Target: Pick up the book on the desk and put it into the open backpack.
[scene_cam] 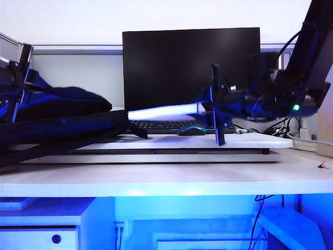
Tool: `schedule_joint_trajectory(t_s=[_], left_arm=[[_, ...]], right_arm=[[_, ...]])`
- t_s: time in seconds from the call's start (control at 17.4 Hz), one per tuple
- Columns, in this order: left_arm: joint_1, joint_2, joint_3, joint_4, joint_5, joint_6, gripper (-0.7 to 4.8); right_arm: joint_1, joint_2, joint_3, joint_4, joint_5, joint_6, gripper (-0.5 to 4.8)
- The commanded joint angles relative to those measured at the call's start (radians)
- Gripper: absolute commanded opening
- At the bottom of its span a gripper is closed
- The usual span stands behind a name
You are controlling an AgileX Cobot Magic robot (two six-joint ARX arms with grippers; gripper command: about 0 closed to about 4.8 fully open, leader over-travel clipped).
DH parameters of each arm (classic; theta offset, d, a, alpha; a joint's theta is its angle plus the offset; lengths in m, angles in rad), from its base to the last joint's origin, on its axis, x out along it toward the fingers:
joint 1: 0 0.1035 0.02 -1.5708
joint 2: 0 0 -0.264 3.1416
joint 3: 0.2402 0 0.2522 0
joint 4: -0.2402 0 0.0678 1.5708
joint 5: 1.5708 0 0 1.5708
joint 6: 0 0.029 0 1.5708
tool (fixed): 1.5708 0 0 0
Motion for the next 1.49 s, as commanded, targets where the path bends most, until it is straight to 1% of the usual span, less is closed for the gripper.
schedule_joint_trajectory(t_s=[0.06,0.11,0.17,0.23,0.29,0.34,0.46,0.52,0.63,0.69,0.86,0.98,1.09,1.15,1.38,1.49], left_arm=[[-0.013,-0.011,0.010,0.103,0.184,0.000,-0.06],[-0.014,-0.011,0.010,0.121,0.214,0.000,-0.06],[-0.014,-0.011,0.010,0.137,0.224,-0.008,-0.06],[-0.013,-0.011,0.010,0.197,0.229,-0.059,-0.06],[-0.013,-0.011,0.010,0.241,0.229,-0.093,-0.06],[-0.013,-0.011,0.010,0.335,0.230,-0.154,-0.06],[-0.012,-0.012,0.011,0.539,0.214,-0.258,-0.06],[-0.012,-0.012,0.016,0.591,0.193,-0.293,-0.06],[-0.013,-0.012,0.030,0.590,0.193,-0.350,-0.06],[-0.024,-0.012,0.034,0.590,0.204,-0.365,-0.06],[-0.035,-0.012,0.034,0.587,0.254,-0.372,-0.06],[-0.038,-0.011,0.033,0.565,0.281,-0.372,-0.06],[-0.041,-0.011,0.033,0.555,0.287,-0.372,-0.06],[-0.045,-0.011,0.033,0.554,0.287,-0.373,-0.06],[-0.047,-0.011,0.033,0.552,0.306,-0.373,-0.06],[-0.049,-0.011,0.033,0.551,0.308,-0.373,-0.06]], right_arm=[[0.035,-0.032,0.066,0.080,-0.018,-0.007,-0.09],[0.056,-0.032,0.112,0.052,-0.018,-0.009,-0.09],[0.084,-0.031,0.168,-0.022,-0.018,-0.030,-0.09],[0.116,-0.031,0.251,-0.177,-0.017,-0.116,-0.09],[0.133,-0.031,0.298,-0.281,-0.002,-0.166,-0.09],[0.148,-0.027,0.348,-0.366,0.029,-0.196,-0.09],[0.152,-0.020,0.370,-0.375,0.061,-0.199,-0.09],[0.151,-0.020,0.370,-0.391,0.061,-0.199,-0.09],[0.152,-0.014,0.370,-0.402,0.069,-0.199,-0.09],[0.164,-0.006,0.370,-0.410,0.078,-0.195,-0.09],[0.201,0.024,0.385,-0.408,0.092,-0.184,-0.09],[0.233,0.055,0.433,-0.409,0.106,-0.173,-0.09],[0.258,0.102,0.512,-0.412,0.106,-0.155,-0.09],[0.278,0.144,0.584,-0.429,0.106,-0.135,-0.09],[0.323,0.268,0.782,-0.546,0.099,-0.134,-0.09],[0.332,0.304,0.810,-0.551,0.120,-0.113,-0.09]])
